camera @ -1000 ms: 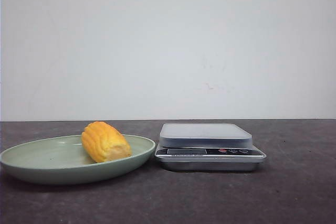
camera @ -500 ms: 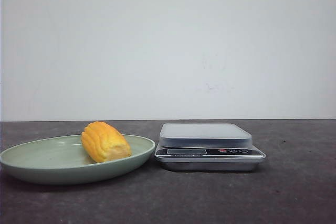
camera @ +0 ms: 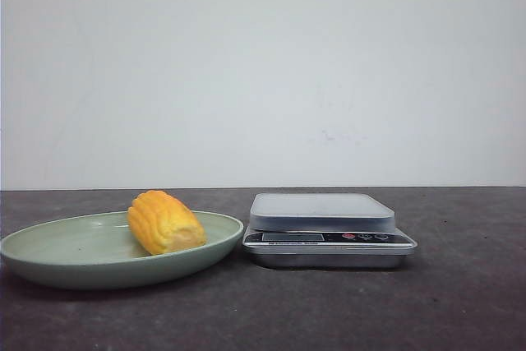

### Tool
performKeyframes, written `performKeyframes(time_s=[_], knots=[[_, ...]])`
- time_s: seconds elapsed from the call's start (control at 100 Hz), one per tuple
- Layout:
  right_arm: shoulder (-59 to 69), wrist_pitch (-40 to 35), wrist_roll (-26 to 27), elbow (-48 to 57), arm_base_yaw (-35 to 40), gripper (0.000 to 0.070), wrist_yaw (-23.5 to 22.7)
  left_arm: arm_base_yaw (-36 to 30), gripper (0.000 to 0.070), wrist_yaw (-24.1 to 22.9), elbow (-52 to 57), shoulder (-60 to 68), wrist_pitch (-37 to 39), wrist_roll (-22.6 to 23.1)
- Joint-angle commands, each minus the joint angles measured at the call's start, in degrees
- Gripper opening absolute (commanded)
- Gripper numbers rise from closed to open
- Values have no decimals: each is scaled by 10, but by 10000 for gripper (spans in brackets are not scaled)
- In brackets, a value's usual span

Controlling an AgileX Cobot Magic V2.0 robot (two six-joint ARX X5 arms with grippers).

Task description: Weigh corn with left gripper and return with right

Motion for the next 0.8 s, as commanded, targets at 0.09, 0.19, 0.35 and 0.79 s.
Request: performKeyframes(time_s=[0.09,0.19,0.35,0.79], knots=[[0,73,33,-1,2,7,-4,0,0,33,-3,-1,0,-75],[0,102,53,-1,2,7,-4,0,0,32,-3,-1,-1,-75],[0,112,121,4,2,6,-7,0,0,53,5,-1,-2,-100],[99,-139,56,291,1,6,-90,0,9,90,276,105,-112,-171]])
